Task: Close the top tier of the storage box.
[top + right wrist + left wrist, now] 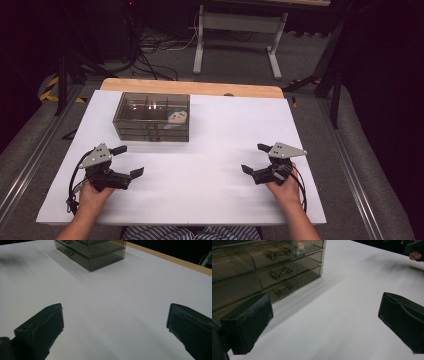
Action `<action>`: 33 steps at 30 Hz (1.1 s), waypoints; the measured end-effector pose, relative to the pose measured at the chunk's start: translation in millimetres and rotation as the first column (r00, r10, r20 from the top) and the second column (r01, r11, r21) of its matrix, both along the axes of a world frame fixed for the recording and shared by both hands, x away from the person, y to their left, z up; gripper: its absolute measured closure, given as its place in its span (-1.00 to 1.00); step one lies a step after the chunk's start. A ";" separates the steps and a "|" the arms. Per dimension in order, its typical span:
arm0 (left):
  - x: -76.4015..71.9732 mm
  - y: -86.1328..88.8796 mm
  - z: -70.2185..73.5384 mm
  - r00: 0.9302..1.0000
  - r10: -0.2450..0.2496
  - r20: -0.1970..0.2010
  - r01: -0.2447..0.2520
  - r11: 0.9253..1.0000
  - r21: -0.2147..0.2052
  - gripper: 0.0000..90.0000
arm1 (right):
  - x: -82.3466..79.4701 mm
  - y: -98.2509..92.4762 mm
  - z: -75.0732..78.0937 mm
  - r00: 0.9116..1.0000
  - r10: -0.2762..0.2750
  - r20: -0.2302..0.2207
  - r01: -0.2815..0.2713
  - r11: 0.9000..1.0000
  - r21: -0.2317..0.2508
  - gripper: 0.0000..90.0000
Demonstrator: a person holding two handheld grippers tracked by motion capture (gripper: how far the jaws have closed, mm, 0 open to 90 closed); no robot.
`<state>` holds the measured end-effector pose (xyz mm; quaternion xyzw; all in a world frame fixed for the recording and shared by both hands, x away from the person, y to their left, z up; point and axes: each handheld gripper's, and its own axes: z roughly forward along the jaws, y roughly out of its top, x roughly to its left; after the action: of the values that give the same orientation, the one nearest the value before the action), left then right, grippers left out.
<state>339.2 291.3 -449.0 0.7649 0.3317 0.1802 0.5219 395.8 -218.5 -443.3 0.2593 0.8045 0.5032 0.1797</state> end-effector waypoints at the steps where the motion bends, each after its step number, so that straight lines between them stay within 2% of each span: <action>1: 0.5 0.4 -0.5 1.000 0.004 0.002 -0.004 1.000 0.009 -0.98 | -0.5 -1.2 -1.9 1.000 -0.004 0.000 0.004 1.000 -0.003 -0.98; 5: 2.0 1.9 -3.1 1.000 0.011 0.012 -0.012 0.999 0.046 -0.98 | -3.1 -5.5 -10.0 1.000 -0.012 -0.011 0.012 1.000 0.003 -0.99; 9: 2.4 3.1 -4.0 1.000 0.006 0.004 -0.006 1.000 0.025 -0.99 | -6.4 -9.3 -17.2 1.000 -0.018 -0.019 0.019 1.000 0.003 -1.00; 11: 2.0 3.5 -3.5 1.000 0.003 0.017 -0.003 1.000 0.026 -0.99 | -7.8 -10.7 -19.6 1.000 -0.019 -0.019 0.019 1.000 -0.001 -1.00; 15: 1.8 4.5 -3.7 1.000 0.011 0.014 -0.011 1.000 0.018 -0.98 | -7.2 -13.7 -20.6 1.000 -0.009 -0.011 0.009 1.000 0.025 -1.00; 17: 2.3 4.2 -4.0 1.000 0.015 0.014 -0.016 0.999 0.031 -0.98 | -5.7 -13.6 -22.0 1.000 -0.003 -0.018 0.003 0.999 0.036 -1.00; 21: 2.2 2.9 -4.2 0.999 0.019 0.029 -0.020 0.999 0.039 -0.98 | -7.4 -11.2 -21.8 1.000 0.001 -0.002 -0.001 1.000 0.021 -1.00; 33: 2.3 5.3 -3.9 0.999 0.026 0.034 -0.028 0.999 0.038 -0.97 | -8.6 -8.5 -22.4 1.000 -0.003 -0.007 0.003 1.000 0.006 -1.00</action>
<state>341.6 296.5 -452.9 0.7670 0.3299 0.2062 0.5102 387.2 -227.0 -465.8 0.2629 0.8033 0.5044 0.1767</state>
